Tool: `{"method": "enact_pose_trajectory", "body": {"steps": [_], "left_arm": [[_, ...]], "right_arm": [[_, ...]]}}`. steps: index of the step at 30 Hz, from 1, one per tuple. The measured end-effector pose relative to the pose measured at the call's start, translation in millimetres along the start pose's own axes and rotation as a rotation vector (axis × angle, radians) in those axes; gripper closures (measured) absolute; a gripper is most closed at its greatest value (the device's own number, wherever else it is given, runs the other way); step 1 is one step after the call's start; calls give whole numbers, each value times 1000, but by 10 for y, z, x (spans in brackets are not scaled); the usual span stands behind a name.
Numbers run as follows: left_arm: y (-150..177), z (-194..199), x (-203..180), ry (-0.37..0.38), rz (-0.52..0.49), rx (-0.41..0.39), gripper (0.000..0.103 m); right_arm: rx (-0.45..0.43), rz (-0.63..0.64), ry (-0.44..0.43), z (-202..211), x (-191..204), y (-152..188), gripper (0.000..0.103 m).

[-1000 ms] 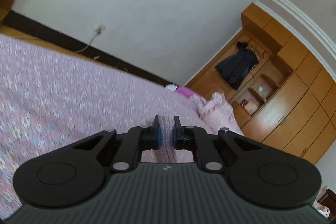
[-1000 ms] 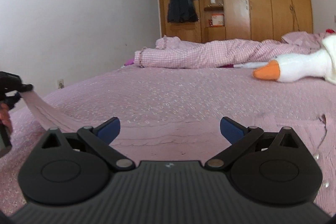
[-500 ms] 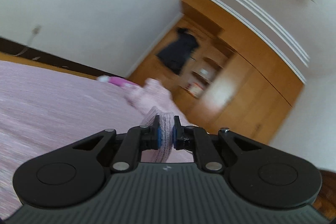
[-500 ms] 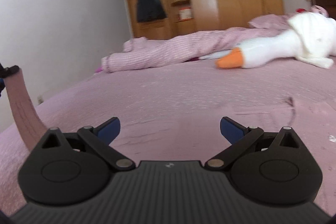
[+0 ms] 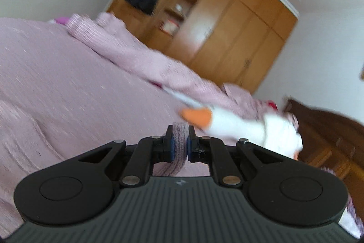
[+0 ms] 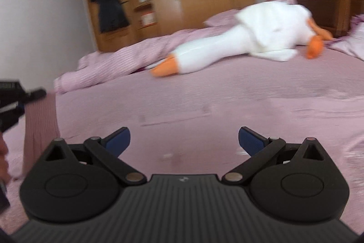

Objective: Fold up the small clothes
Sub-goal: 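Lift the sleeve with the left tool and fold it across the cardigan body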

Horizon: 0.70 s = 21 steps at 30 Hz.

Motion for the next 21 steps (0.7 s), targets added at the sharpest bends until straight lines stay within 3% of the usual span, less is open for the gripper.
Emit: {"method": "enact_pose_trajectory", "body": {"steps": [8, 16, 21], "left_arm": [[803, -283, -685, 75, -51, 96, 92], [1158, -530, -1085, 107, -138, 147, 92], [1403, -632, -1360, 127, -149, 166, 92]], "right_arm": [[15, -2, 68, 157, -714, -65, 0], [46, -59, 76, 99, -1317, -10, 0], [39, 3, 74, 93, -1427, -21, 0]]}}
Point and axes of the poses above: each gripper's, at about its wrist camera, not at the fingertips, and z roughly against the way its jaws point, x to its left, y to its underside, the point moved 10 cm from there along -z, roughly the way its jaws point, and after that the axes turned 1 degree about -x, right-handed, at the moved point
